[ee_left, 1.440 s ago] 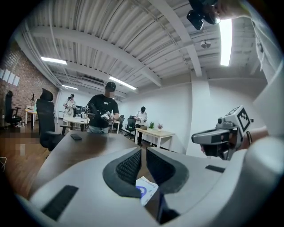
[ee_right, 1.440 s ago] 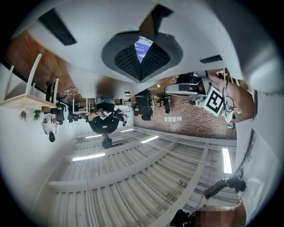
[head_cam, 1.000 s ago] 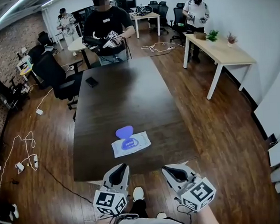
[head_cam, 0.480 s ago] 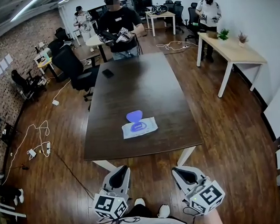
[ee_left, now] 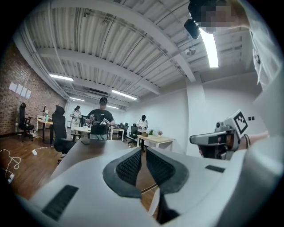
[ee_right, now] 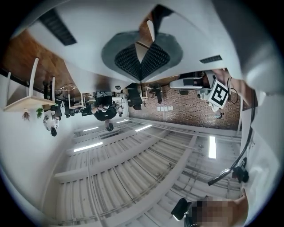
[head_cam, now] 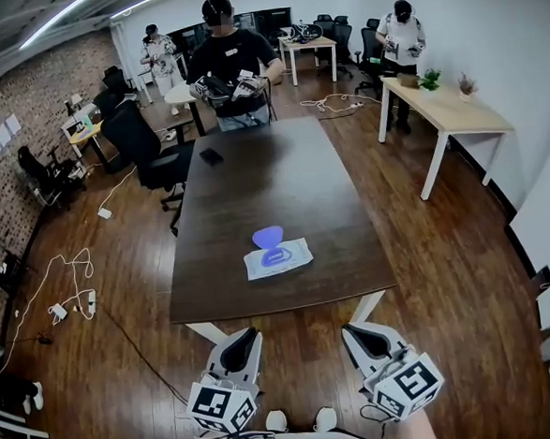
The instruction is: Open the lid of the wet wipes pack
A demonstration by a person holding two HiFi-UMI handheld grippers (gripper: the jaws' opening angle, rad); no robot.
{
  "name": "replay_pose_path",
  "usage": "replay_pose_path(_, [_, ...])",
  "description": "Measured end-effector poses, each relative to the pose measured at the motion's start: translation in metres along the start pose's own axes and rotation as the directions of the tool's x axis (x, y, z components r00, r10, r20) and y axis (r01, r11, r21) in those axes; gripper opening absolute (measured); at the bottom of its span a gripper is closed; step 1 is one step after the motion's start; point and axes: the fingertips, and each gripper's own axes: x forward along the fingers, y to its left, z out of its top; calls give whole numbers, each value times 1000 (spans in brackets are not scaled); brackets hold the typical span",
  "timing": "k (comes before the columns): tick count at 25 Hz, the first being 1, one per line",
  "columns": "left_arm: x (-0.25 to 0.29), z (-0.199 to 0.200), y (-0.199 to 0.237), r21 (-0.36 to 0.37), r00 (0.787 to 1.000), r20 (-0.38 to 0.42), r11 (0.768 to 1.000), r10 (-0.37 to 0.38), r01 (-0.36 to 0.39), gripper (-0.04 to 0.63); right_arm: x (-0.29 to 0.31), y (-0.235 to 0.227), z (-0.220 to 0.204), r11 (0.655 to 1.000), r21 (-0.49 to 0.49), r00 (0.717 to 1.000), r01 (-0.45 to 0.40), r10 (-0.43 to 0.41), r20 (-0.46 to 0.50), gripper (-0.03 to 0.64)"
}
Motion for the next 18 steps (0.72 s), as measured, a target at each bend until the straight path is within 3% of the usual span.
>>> replay_pose_path(18, [-17,1,32,-27,999,19,999,-44,45,37,23,36,2,998,-43,999,42,-43,-15,6])
